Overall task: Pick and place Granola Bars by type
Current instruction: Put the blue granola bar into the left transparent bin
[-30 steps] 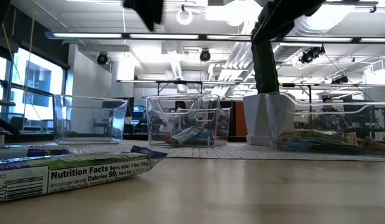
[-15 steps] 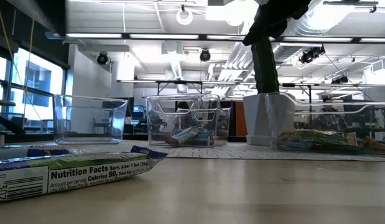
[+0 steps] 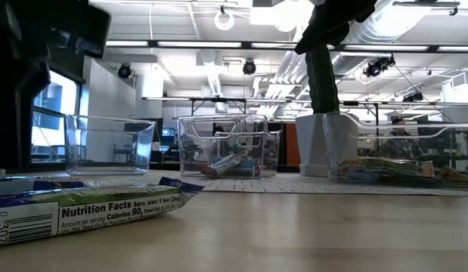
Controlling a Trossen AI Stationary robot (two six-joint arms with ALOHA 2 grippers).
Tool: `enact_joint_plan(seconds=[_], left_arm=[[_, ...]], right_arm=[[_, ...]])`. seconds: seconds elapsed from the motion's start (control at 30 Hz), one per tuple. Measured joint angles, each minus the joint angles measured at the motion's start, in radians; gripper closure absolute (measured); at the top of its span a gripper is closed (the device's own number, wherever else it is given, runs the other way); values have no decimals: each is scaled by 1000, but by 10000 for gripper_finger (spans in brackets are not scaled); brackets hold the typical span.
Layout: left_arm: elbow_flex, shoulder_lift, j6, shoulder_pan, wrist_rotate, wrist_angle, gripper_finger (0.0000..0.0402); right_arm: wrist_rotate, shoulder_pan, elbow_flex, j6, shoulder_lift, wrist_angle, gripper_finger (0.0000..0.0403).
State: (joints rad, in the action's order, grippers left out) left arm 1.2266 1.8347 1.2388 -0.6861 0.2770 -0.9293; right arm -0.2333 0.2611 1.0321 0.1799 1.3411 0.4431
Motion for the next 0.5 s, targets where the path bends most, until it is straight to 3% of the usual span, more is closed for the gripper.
enact_joint_plan(seconds=[0.5], left_arm=[[-26, 0, -50, -2, 20, 84, 238]], right_arm=[[-30, 0, 0, -4, 0, 0, 219]])
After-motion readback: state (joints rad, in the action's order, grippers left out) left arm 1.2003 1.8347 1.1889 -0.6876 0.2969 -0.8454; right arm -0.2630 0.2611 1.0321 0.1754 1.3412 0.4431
